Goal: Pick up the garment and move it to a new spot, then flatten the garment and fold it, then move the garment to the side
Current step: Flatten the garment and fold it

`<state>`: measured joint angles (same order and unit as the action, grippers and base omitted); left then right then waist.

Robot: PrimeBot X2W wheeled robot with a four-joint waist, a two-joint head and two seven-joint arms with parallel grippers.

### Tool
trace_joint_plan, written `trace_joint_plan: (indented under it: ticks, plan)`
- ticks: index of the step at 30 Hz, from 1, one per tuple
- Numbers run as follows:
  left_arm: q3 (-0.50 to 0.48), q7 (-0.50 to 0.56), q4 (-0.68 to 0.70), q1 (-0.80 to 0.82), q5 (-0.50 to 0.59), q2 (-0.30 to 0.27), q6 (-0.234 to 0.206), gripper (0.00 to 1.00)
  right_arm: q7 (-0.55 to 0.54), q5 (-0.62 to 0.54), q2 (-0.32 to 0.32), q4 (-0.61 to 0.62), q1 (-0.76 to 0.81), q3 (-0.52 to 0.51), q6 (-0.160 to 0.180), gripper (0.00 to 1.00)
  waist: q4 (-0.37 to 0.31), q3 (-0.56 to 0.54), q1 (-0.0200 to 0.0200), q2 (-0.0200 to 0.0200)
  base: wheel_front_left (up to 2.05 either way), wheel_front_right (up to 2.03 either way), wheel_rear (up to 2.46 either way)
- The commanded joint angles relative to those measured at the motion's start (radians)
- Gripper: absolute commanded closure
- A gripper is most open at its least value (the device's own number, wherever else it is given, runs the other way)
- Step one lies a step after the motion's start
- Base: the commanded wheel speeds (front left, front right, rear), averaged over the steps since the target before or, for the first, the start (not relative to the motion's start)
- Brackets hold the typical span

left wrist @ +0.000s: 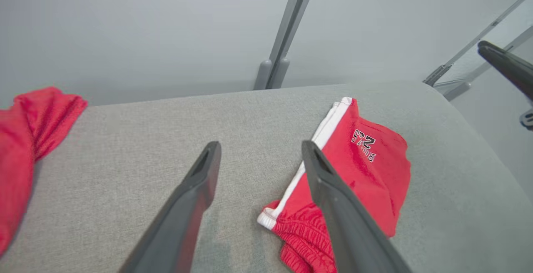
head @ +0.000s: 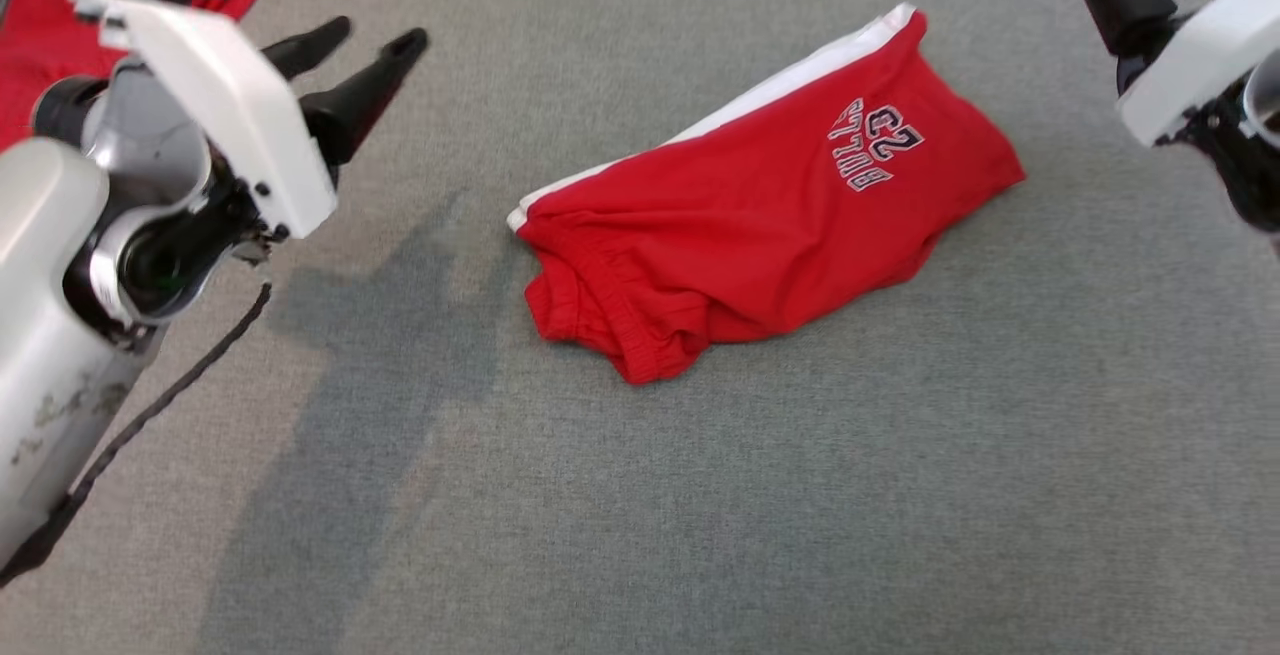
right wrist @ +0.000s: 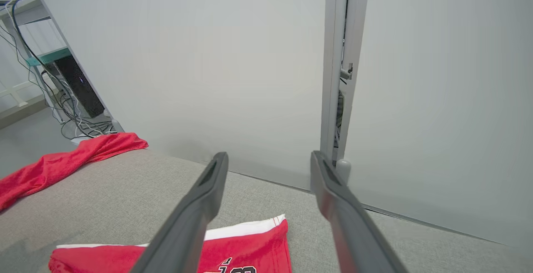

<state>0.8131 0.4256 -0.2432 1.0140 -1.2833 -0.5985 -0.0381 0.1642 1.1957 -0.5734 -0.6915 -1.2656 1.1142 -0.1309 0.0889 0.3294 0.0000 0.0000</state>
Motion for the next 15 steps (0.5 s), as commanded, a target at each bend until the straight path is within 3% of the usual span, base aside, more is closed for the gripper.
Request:
trace_joint_plan:
  ticks: [1,7,15]
  plan:
    - [-0.009,-0.087,0.011,-0.048,0.048,-0.018,-0.021,0.0,0.044,-0.001,-0.003,0.005,0.039,-0.001,0.0,0.0,-0.027,-0.055,0.0,0.0,0.0,0.0,0.0]
    - [-0.028,-0.354,0.066,-0.222,0.145,-0.042,-0.089,0.0,0.101,-0.045,0.01,0.03,0.15,-0.085,0.0,0.0,-0.053,-0.117,0.0,0.0,0.0,0.0,0.0]
    - [-0.059,-0.596,0.145,-0.431,0.194,-0.057,-0.179,0.0,0.102,-0.245,0.043,0.166,0.419,-0.42,0.0,0.0,-0.065,-0.165,0.0,0.0,0.0,0.0,0.0]
